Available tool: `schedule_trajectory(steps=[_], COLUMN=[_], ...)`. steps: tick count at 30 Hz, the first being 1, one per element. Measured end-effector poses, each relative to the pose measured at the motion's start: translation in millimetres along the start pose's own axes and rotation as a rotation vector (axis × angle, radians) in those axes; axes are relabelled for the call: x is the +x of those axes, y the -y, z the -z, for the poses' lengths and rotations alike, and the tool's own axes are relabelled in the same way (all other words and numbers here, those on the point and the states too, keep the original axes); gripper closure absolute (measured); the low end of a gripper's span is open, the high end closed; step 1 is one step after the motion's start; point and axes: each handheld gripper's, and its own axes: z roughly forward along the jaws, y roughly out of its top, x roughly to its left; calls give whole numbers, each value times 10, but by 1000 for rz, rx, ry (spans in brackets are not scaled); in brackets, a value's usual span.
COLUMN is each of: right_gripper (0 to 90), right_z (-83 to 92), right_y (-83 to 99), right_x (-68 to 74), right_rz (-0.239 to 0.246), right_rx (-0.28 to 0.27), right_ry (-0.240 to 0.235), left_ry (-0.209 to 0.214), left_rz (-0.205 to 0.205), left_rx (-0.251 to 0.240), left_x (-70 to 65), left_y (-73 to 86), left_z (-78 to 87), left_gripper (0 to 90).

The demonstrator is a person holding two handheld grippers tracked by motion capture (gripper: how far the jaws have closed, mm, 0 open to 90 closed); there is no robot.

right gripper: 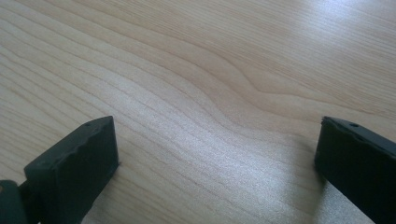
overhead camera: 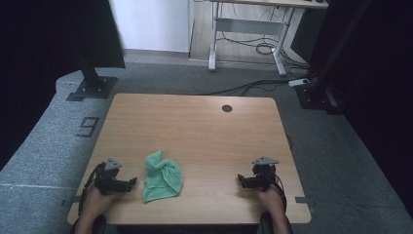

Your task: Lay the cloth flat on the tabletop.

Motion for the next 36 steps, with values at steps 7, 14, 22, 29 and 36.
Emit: schedule_trajectory(steps=[7, 14, 22, 29, 36], right_gripper=[0, 0, 0, 22, 108], right_z=[-3, -1, 2, 21, 56], right_y=[-2, -1, -2, -13, -50], right_x=[7, 27, 18, 12, 38], right_rz=[-7, -15, -3, 2, -17], right_rx=[-1, 0, 4, 20, 8], right_ry=[5, 14, 1, -4, -45], left_ry=[0, 0, 0, 0, 0], left_rz=[1, 0, 1, 1, 1], left_rx=[0, 0, -1, -1, 0], left_x=[0, 0, 0, 0, 1], left_y=[0, 0, 0, 0, 0], left_z=[0, 0, 0, 0, 0], left_gripper=[0, 0, 0, 0, 0])
